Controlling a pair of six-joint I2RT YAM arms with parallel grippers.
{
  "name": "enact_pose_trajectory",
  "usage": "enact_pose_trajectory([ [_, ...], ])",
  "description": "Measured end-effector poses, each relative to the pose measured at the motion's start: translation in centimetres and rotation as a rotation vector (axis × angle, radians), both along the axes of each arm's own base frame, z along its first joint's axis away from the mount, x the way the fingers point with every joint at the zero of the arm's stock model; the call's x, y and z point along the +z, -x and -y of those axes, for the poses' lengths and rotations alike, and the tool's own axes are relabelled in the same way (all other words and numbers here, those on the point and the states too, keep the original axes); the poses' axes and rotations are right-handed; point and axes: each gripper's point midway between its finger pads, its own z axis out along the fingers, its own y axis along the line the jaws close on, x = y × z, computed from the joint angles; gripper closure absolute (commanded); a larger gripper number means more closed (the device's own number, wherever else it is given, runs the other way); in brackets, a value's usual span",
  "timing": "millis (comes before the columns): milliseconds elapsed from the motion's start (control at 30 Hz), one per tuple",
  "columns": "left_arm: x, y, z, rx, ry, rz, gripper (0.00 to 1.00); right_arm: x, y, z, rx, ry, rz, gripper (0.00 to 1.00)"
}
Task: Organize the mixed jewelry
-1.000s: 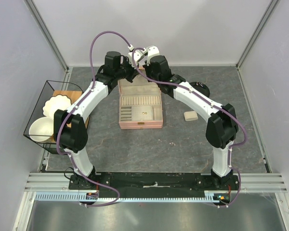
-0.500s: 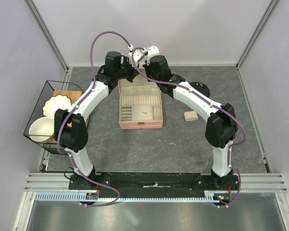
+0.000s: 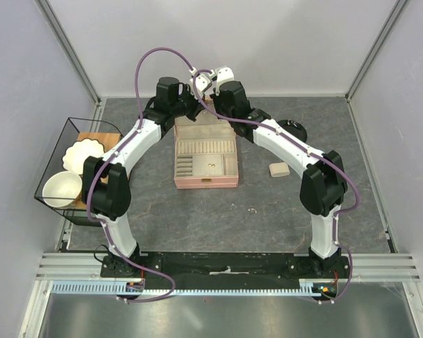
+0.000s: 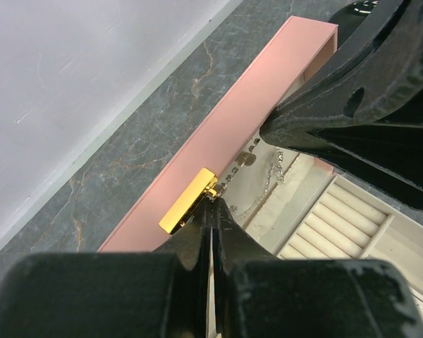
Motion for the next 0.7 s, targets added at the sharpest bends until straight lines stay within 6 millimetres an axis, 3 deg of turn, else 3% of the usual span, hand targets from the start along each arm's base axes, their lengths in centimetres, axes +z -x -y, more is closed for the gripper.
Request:
enact_pose_trajectory([
  [700, 0.02, -0.37, -0.31, 0.023, -0.006, 0.008, 0.97, 0.02, -0.45, -0.21, -0.007, -0.008, 0.014, 0.99],
])
